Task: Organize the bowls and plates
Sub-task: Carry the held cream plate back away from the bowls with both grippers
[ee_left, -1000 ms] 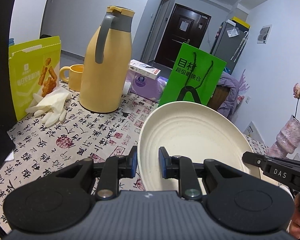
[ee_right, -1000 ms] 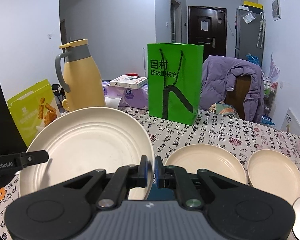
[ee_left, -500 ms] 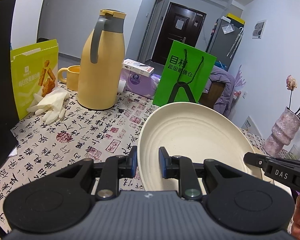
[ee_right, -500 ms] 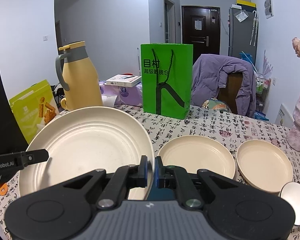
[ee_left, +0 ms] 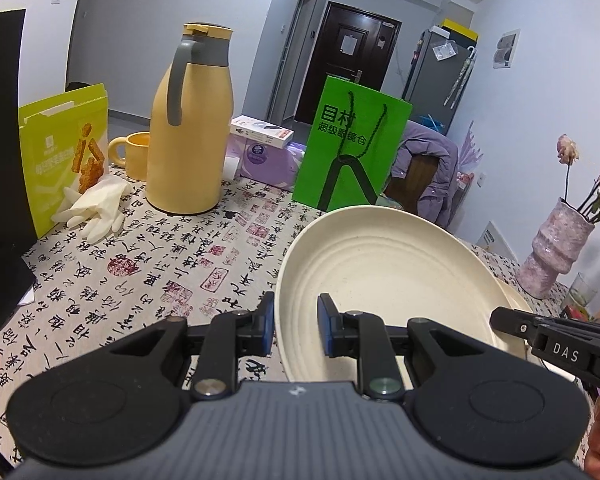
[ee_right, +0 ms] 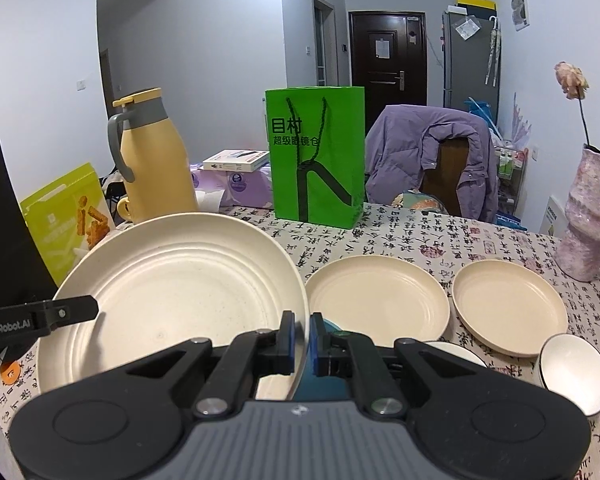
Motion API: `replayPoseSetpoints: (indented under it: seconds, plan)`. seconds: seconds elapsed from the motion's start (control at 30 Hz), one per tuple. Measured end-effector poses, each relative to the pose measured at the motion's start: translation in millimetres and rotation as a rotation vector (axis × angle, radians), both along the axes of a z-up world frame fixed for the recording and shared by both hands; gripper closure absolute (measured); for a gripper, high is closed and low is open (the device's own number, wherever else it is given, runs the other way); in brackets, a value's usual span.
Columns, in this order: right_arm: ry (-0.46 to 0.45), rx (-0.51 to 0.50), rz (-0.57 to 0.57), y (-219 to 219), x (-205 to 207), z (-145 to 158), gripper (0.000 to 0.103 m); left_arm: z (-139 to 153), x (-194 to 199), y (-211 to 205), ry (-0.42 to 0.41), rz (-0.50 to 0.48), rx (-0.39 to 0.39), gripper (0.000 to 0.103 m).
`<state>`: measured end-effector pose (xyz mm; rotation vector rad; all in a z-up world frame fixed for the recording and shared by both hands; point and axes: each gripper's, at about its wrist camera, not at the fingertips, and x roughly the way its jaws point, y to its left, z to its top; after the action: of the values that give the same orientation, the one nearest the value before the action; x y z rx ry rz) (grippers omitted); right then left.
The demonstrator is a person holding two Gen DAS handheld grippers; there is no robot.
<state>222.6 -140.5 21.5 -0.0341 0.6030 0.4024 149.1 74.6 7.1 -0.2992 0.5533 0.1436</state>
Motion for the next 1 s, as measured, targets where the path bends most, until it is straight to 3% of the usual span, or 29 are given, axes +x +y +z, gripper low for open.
replayPoseSetpoints:
  seconds: [1.0]
  plan:
    - [-0.016, 0.030, -0.091, -61.8, -57.8, -3.0, 0.096, 1.6, -35.5, -56.6, -0.007, -0.092, 0.048, 0.081]
